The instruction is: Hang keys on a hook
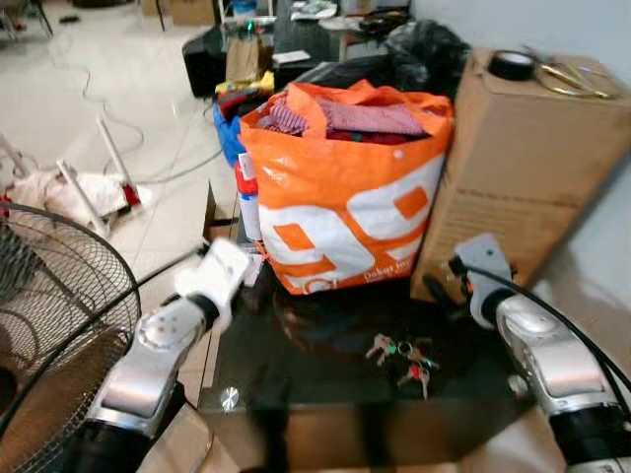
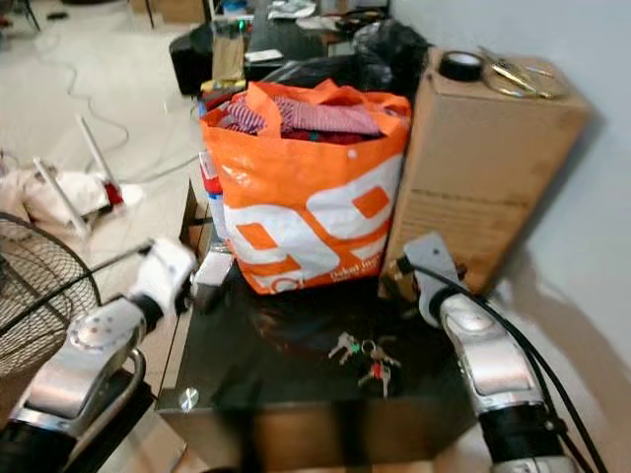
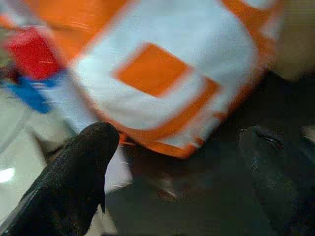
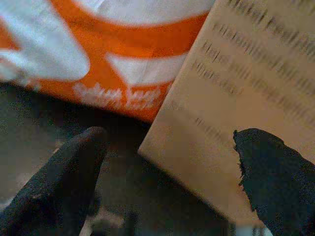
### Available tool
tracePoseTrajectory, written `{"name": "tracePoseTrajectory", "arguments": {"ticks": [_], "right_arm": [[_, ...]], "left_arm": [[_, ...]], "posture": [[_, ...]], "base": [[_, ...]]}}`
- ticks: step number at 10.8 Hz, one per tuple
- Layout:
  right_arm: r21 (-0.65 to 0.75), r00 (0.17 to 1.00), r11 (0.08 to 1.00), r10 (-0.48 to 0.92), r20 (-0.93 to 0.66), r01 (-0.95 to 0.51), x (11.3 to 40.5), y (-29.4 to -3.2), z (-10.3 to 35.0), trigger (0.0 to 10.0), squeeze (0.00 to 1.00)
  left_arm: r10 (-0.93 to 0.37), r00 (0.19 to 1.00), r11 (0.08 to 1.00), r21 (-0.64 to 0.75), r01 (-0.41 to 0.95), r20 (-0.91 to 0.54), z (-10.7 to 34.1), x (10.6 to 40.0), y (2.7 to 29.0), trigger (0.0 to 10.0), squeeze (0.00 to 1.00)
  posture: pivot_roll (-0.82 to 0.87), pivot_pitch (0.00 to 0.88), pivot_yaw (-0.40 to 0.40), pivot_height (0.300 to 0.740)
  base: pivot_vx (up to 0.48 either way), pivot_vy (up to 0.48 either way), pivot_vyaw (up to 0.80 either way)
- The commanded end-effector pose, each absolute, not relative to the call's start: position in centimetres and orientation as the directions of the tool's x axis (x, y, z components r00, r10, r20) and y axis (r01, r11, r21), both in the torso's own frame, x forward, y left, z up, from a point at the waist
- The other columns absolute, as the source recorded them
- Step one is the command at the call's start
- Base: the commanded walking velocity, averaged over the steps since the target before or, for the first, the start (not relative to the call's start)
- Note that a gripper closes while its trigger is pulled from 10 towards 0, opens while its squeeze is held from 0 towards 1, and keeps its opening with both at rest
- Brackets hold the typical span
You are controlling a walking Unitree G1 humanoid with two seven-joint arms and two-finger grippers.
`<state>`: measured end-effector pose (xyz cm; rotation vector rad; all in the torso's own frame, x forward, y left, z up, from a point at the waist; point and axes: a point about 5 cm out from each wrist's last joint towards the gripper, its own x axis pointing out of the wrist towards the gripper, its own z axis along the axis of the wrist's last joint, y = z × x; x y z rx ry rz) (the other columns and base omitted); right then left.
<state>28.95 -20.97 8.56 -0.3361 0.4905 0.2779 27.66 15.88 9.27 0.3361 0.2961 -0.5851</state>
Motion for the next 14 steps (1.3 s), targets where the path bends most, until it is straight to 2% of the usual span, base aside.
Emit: {"name": "tracePoseTrajectory", "arguments": {"ticks": [1,3,4,5,6,7,8,9,12,13,14], "right_arm": [[-0.241,0.82,0.894,0.2,-0.536,-0.376,28.5,-21.4,8.6,10.0,0.0],[-0.156,0.758,0.894,0.251,-0.602,-0.42,27.5,-21.6,7.8,10.0,0.0],[-0.149,0.749,0.901,0.235,-0.62,-0.406,27.0,-21.9,7.1,10.0,0.0],[-0.132,0.703,0.894,0.237,-0.67,-0.428,26.2,-22.1,5.8,10.0,0.0],[-0.168,0.693,0.869,0.239,-0.68,-0.465,26.0,-22.0,5.3,10.0,0.0],[-0.025,0.674,0.894,0.319,-0.666,-0.448,26.3,-20.4,4.4,10.0,0.0],[-0.005,0.675,0.909,0.306,-0.671,-0.417,26.4,-20.3,3.9,10.0,0.0],[0.03,0.663,0.917,0.31,-0.681,-0.398,26.5,-19.8,3.0,10.0,0.0],[0.077,0.592,0.892,0.358,-0.722,-0.446,26.0,-18.7,1.3,10.0,0.0],[0.075,0.552,0.875,0.366,-0.75,-0.478,25.8,-18.3,0.3,4.3,0.0],[0.075,0.549,0.878,0.359,-0.755,-0.472,26.0,-18.2,-0.1,0.4,0.0]], "left_arm": [[-0.548,0.734,0.726,0.207,0.655,-0.402,9.0,27.4,15.2,10.0,0.0],[-0.641,0.626,0.637,0.148,0.757,-0.443,8.6,26.7,14.4,10.0,0.0],[-0.685,0.566,0.582,0.123,0.804,-0.459,8.3,26.2,13.7,10.0,0.0],[-0.703,0.529,0.561,0.087,0.823,-0.475,7.9,26.1,13.4,10.0,0.0],[-0.706,0.521,0.557,0.078,0.827,-0.48,7.9,26.1,13.4,10.0,0.0],[-0.706,0.462,0.518,0.053,0.854,-0.536,7.0,25.9,13.8,10.0,0.0],[-0.71,0.423,0.478,0.057,0.877,-0.562,6.8,25.8,13.6,10.0,0.0],[-0.7,0.409,0.448,0.086,0.89,-0.586,7.0,25.8,13.7,10.0,0.0],[-0.704,0.371,0.433,0.049,0.9,-0.605,6.6,25.3,14.2,10.0,0.0],[-0.708,0.349,0.414,0.039,0.909,-0.613,6.6,25.2,14.0,10.0,0.0],[-0.71,0.342,0.408,0.037,0.912,-0.616,6.5,25.3,14.0,10.0,0.0]], "posture": [[-0.09,0.0,0.014,0.74],[-0.13,0.0,0.021,0.74],[-0.12,0.0,-0.006,0.74],[-0.12,0.0,-0.01,0.74],[-0.13,0.0,-0.003,0.74],[-0.17,0.0,0.02,0.74],[-0.12,0.0,-0.021,0.74],[-0.11,0.0,-0.029,0.74],[-0.12,0.0,-0.033,0.74],[-0.13,0.0,-0.033,0.74],[-0.12,0.0,-0.038,0.74]], "base": [[0.0,0.0,0.0],[0.0,0.0,0.0],[0.0,0.0,0.0],[0.0,0.0,0.0],[0.0,0.0,0.0],[0.0,0.0,0.0],[0.0,0.0,0.0],[0.0,0.0,0.0],[0.0,0.0,0.0],[0.0,0.0,0.0],[0.0,0.0,0.0]]}}
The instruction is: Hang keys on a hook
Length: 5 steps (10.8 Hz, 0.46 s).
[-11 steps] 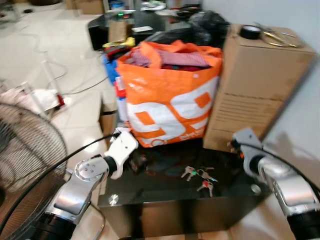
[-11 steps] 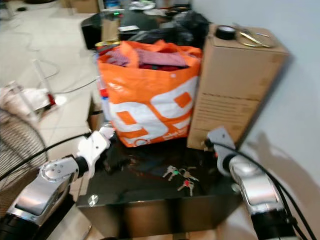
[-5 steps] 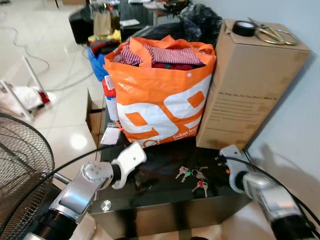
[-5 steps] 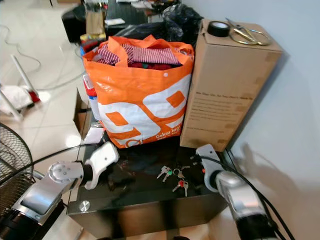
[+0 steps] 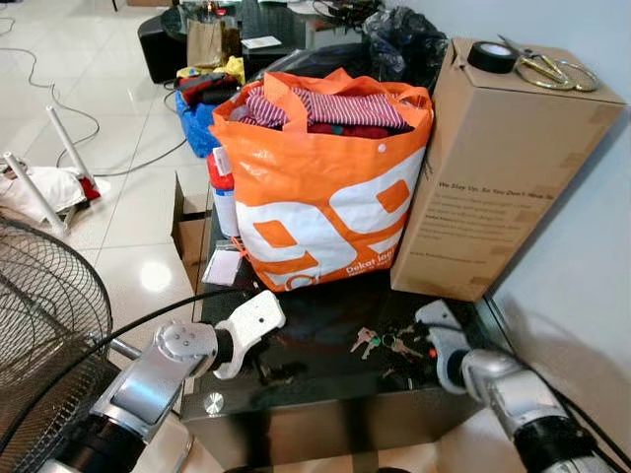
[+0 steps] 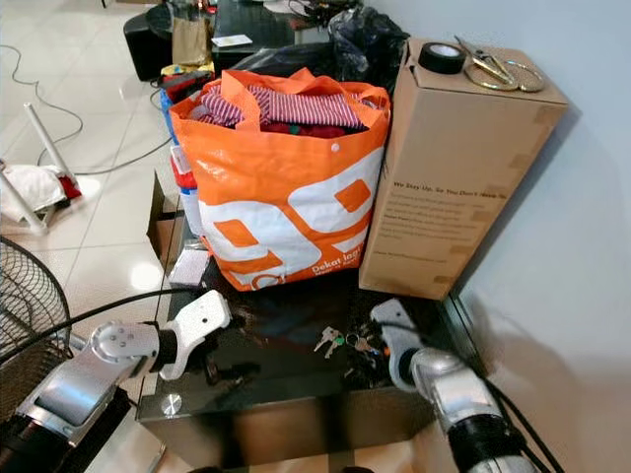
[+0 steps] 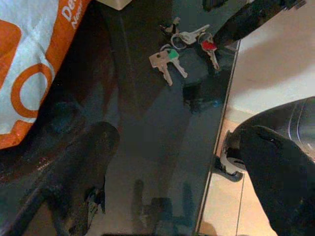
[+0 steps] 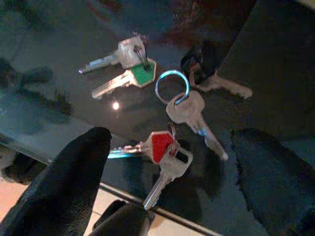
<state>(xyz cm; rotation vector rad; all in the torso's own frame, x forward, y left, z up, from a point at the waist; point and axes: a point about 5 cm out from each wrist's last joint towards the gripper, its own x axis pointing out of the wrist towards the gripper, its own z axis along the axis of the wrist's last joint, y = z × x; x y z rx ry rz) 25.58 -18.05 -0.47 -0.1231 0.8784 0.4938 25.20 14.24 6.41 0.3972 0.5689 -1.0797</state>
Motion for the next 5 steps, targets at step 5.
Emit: {"name": "tracePoseTrajectory", "arguments": {"ticks": [5], "right_arm": [[0.097,0.544,0.916,0.314,-0.778,-0.39,26.2,-18.5,-1.3,0.0,0.0]], "left_arm": [[-0.712,0.325,0.395,0.027,0.918,-0.623,6.5,25.4,14.3,10.0,0.0]], "posture": [[-0.11,0.0,-0.052,0.74]], "base": [[0.0,0.0,0.0]]}}
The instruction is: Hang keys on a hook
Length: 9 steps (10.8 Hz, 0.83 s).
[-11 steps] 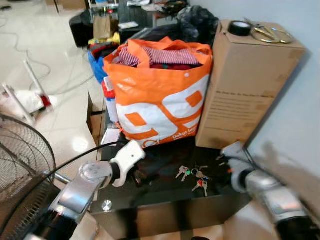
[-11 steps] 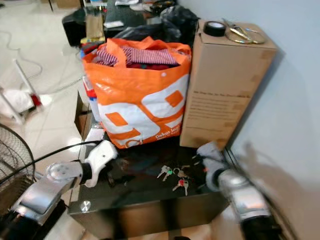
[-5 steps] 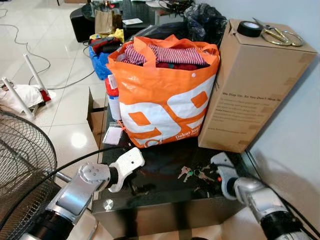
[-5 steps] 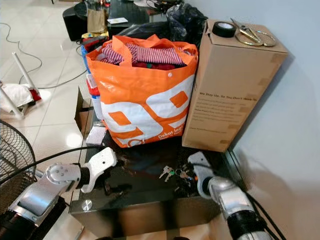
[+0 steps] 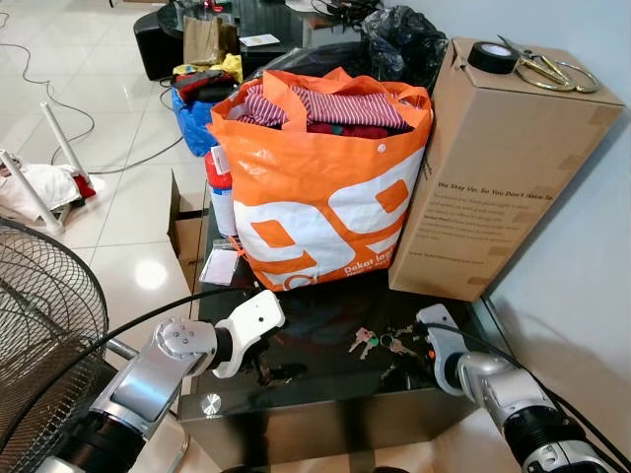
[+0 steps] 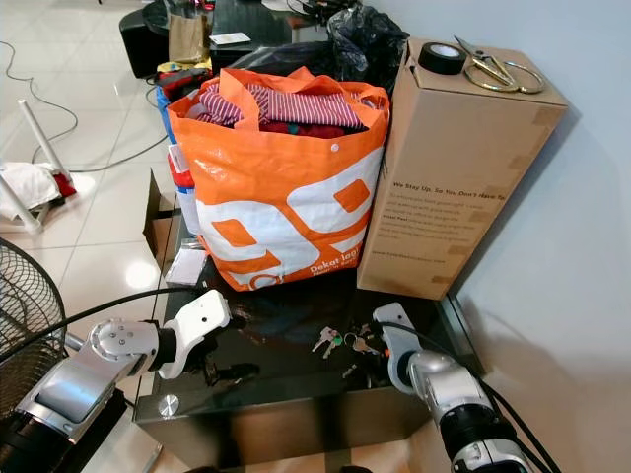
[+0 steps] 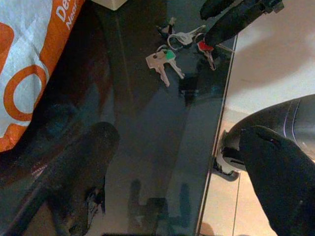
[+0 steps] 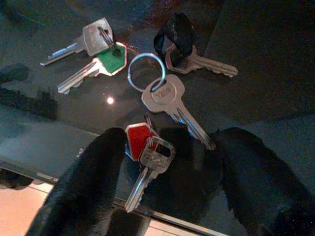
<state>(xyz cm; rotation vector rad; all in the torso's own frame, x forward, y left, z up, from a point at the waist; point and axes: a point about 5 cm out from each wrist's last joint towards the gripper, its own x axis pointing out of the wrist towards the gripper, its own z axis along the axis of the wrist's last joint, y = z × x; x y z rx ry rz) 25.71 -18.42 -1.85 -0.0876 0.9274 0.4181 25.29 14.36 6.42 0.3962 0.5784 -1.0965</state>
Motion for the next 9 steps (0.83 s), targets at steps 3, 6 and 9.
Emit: {"name": "tracePoseTrajectory", "arguments": {"ticks": [3,6,9], "right_arm": [[0.072,0.546,0.92,0.289,-0.787,-0.384,26.46,-18.26,-1.87,0.0,0.0],[0.078,0.537,0.915,0.298,-0.789,-0.395,26.46,-17.78,-2.24,0.0,0.0],[0.075,0.532,0.915,0.296,-0.793,-0.398,26.44,-17.78,-2.43,0.0,0.0]], "left_arm": [[-0.712,0.323,0.391,0.03,0.92,-0.624,6.56,25.63,14.29,10.0,0.0],[-0.713,0.321,0.39,0.027,0.92,-0.623,6.5,25.51,14.25,10.0,0.0],[-0.713,0.321,0.392,0.025,0.919,-0.623,6.51,25.52,14.31,10.0,0.0]], "posture": [[-0.11,0.0,-0.063,0.74],[-0.11,0.0,-0.072,0.74],[-0.11,0.0,-0.073,0.74]], "base": [[0.0,0.0,0.0],[0.0,0.0,0.0],[0.0,0.0,0.0]]}}
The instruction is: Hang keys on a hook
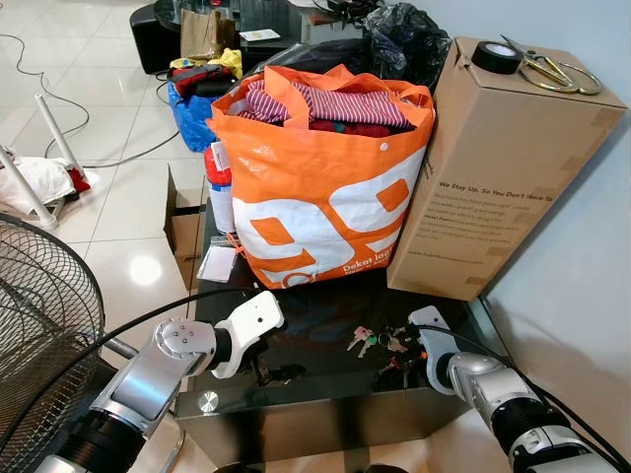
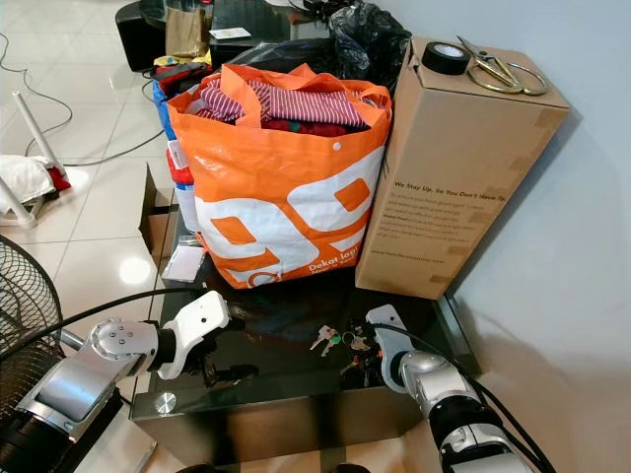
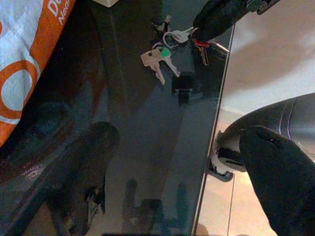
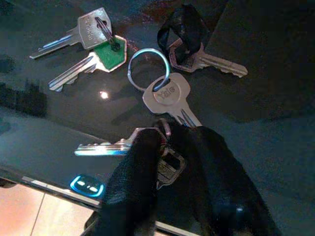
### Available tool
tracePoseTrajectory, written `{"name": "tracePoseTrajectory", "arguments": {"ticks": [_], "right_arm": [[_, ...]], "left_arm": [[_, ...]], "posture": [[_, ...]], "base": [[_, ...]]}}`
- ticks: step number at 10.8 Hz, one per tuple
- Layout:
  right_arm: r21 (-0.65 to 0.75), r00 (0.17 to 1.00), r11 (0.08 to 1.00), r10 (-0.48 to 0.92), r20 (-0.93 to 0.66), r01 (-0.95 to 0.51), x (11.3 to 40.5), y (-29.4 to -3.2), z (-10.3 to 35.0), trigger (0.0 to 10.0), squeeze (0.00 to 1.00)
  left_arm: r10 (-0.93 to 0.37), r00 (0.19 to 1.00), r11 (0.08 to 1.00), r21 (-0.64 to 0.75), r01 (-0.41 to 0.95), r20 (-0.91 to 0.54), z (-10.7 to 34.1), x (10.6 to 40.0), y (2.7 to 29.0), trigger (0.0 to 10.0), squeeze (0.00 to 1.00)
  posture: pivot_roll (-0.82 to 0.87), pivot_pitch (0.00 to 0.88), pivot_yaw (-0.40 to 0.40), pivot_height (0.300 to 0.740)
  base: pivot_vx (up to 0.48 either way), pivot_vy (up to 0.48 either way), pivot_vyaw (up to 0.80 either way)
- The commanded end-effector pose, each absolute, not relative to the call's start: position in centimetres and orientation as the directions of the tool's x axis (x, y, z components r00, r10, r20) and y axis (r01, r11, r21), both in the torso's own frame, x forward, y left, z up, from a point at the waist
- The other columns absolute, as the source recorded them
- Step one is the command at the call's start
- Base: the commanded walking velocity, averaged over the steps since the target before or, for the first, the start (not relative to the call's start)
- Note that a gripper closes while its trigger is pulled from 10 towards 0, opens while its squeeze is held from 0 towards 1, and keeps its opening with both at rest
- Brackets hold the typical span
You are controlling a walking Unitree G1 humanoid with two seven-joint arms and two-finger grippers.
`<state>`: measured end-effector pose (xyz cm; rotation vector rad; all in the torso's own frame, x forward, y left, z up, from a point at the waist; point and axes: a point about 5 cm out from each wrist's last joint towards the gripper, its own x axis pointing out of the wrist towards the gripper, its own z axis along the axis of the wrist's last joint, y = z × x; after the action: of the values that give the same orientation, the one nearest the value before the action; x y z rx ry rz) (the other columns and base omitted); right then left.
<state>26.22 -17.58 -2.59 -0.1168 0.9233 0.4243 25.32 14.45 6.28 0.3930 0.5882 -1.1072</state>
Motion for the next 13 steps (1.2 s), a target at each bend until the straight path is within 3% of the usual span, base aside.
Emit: {"name": "tracePoseTrajectory", "arguments": {"ticks": [1,9,11,13], "right_arm": [[0.076,0.532,0.914,0.297,-0.793,-0.398,26.5,-17.8,-2.5,0.0,0.0],[0.129,0.538,0.879,0.39,-0.747,-0.458,26.8,-18.9,-1.1,0.0,0.0],[0.144,0.591,0.86,0.449,-0.67,-0.49,26.9,-19.4,1.1,0.0,0.0],[0.154,0.689,0.865,0.477,-0.546,-0.477,26.9,-19.5,3.9,0.0,0.0]], "left_arm": [[-0.713,0.32,0.391,0.025,0.92,-0.624,6.5,25.6,14.3,10.0,0.0],[-0.714,0.317,0.373,0.044,0.927,-0.624,7.0,26.5,14.2,10.0,0.0],[-0.717,0.326,0.374,0.055,0.926,-0.616,7.3,26.8,14.2,10.0,0.0],[-0.724,0.447,0.47,0.099,0.877,-0.525,8.2,27.7,14.0,10.0,0.0]], "posture": [[-0.1,0.0,-0.071,0.74],[-0.12,0.0,-0.033,0.74],[-0.12,0.0,-0.023,0.74],[-0.12,0.0,0.009,0.74]], "base": [[0.0,0.0,0.0],[0.0,0.0,0.0],[0.0,0.0,0.0],[0.0,0.0,0.0]]}}
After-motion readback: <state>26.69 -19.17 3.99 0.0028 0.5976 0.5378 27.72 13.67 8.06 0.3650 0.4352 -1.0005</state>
